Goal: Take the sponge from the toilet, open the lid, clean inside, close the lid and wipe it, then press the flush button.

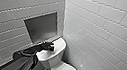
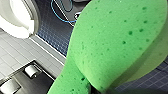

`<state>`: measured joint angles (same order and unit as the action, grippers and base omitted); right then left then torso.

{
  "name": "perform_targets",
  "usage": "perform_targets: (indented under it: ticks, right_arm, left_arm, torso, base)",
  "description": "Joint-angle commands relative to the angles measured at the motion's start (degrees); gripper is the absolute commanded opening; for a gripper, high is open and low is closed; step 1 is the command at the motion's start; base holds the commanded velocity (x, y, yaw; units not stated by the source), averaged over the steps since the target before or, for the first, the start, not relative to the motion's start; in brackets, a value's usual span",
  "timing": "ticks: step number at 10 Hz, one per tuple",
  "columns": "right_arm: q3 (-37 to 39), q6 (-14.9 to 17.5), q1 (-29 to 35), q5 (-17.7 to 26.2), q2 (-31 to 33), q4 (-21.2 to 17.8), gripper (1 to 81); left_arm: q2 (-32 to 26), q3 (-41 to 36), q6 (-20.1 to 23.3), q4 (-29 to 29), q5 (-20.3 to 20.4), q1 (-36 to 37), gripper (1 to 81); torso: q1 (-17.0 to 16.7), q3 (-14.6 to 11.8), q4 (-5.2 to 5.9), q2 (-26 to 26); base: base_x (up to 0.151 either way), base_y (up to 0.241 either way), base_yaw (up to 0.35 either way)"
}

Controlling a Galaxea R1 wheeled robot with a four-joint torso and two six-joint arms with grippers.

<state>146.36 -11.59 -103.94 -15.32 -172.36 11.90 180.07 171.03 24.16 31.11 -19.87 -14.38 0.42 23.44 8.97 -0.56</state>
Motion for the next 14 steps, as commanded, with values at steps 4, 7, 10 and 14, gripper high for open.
perform_targets:
  ticks: [4, 7, 10, 14]
  right_arm:
    - [-1.0, 0.3, -2.4, 4.2, -0.9, 1.5, 1.0]
    - [-1.0, 0.3, -2.3, 4.2, -1.1, 1.5, 1.0]
    - [-1.0, 0.3, -2.3, 4.2, -1.3, 1.5, 1.0]
    - [-1.0, 0.3, -2.4, 4.2, -1.4, 1.5, 1.0]
  left_arm:
    - [0.6, 2.5, 0.2, 0.2, 0.7, 10.3, 1.0]
    - [-0.4, 3.8, -2.8, 0.1, 2.0, 11.9, 1.0]
    - [-0.4, 3.6, -2.8, -0.5, 2.0, 11.3, 1.0]
    - [0.7, 3.2, -2.8, -0.6, 4.9, 9.1, 1.0]
  torso:
    - [0.0, 0.4, 0.00, 0.0]
    - [0.0, 0.4, 0.00, 0.1]
    - [0.0, 0.4, 0.00, 0.1]
    - [0.0, 0.4, 0.00, 0.1]
  base:
    - [0.000, 0.000, 0.000]
    - [0.000, 0.000, 0.000]
    - [0.000, 0.000, 0.000]
    - [0.000, 0.000, 0.000]
